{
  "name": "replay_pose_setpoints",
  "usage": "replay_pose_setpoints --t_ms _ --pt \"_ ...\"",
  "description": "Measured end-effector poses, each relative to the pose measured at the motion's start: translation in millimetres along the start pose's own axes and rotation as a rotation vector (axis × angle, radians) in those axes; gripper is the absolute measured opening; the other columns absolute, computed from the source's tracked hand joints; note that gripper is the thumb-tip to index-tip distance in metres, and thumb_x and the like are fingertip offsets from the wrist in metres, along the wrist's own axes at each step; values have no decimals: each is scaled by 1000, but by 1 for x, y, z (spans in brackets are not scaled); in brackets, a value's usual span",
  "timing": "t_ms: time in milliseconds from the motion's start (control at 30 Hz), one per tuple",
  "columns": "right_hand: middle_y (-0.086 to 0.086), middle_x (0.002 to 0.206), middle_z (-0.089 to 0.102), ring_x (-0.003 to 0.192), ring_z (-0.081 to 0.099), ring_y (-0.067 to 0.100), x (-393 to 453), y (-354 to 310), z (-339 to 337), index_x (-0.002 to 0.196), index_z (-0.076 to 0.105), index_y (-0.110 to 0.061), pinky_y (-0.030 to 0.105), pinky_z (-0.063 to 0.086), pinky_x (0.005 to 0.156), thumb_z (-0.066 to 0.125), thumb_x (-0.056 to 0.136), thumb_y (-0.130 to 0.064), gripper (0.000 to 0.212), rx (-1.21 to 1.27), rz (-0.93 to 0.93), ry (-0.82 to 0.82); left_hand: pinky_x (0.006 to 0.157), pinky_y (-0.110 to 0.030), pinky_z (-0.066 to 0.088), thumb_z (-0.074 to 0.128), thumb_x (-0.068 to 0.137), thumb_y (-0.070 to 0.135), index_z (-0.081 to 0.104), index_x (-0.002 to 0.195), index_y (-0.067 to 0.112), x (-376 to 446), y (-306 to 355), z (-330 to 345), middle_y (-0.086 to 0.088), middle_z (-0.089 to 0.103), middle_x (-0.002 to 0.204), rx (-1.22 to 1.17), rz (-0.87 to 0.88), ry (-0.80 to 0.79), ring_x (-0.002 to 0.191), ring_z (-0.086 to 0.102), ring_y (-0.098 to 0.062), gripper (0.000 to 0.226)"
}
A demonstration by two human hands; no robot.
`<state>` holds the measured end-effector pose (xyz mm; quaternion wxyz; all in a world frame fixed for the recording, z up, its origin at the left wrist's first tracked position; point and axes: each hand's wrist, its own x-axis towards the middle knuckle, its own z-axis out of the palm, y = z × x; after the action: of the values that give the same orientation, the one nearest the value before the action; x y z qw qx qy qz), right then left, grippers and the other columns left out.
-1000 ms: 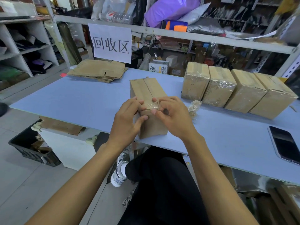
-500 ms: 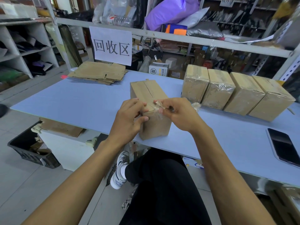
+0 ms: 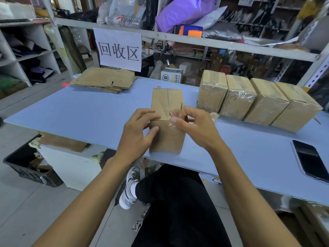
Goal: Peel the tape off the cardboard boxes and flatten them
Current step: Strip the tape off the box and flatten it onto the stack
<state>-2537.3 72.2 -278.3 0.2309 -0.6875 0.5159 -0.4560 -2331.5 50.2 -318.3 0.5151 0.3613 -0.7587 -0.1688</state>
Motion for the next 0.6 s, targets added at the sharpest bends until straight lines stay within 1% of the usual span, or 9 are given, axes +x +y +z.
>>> replay_pose_setpoints --t_ms 67,100,200,267,333,400,433,500,600 --pt "-3 74 63 75 60 15 -9 -5 5 70 55 -18 38 49 76 78 72 -49 39 32 -20 22 89 -32 58 70 86 17 72 108 13 3 1 3 1 58 119 0 -25 21 111 59 -9 23" --pt "-6 75 62 76 59 14 -12 -6 8 73 55 -17 34 48 73 83 67 -49 42 37 -27 29 87 -32 58 70 85 18 72 105 12 5 2 4 1 57 116 9 -34 28 108 60 -10 21" --pt "-9 83 65 83 62 17 -17 0 23 78 52 -19 41 52 74 87 72 -31 38 -68 -90 110 83 -27 59 75 85 13 70 99 10 9 4 4 0 57 112 18 -36 30 103 60 -7 16" --pt "-12 96 69 94 67 13 -15 4 29 78 51 -17 45 53 79 80 81 -16 29 -138 -96 179 83 -18 56 77 85 7 69 99 6 10 4 2 1 56 111 2 -45 14 102 59 2 16" --pt "-14 104 70 104 69 8 -13 5 25 78 49 -17 45 55 84 73 87 -13 26 -121 -73 168 83 -12 52 76 85 5 68 98 5 11 3 0 0 55 111 9 -39 -10 101 58 4 15" --pt "-6 94 74 96 71 14 -9 6 14 79 45 -19 47 55 78 67 92 -19 26 -80 -58 110 82 -10 51 75 86 2 66 95 5 13 3 -2 -2 56 111 14 -28 -38 100 60 5 13" --pt "5 88 73 95 70 24 -5 7 8 79 42 -22 51 53 77 64 93 -27 26 -61 -36 75 82 -10 50 74 86 0 66 94 4 15 3 -3 -2 56 111 14 -27 -53 99 60 6 12" --pt "28 92 66 106 64 43 1 6 -1 80 40 -25 61 52 78 60 90 -40 27 -23 1 -1 80 -8 49 73 86 -2 66 94 3 19 4 -5 -2 57 111 22 -28 -85 99 59 10 12" --pt "40 91 59 105 67 42 5 4 -6 83 42 -21 56 51 75 62 92 -28 24 73 48 -49 77 -5 48 73 86 0 67 95 7 25 5 -10 0 59 113 39 -35 -133 100 56 11 13"
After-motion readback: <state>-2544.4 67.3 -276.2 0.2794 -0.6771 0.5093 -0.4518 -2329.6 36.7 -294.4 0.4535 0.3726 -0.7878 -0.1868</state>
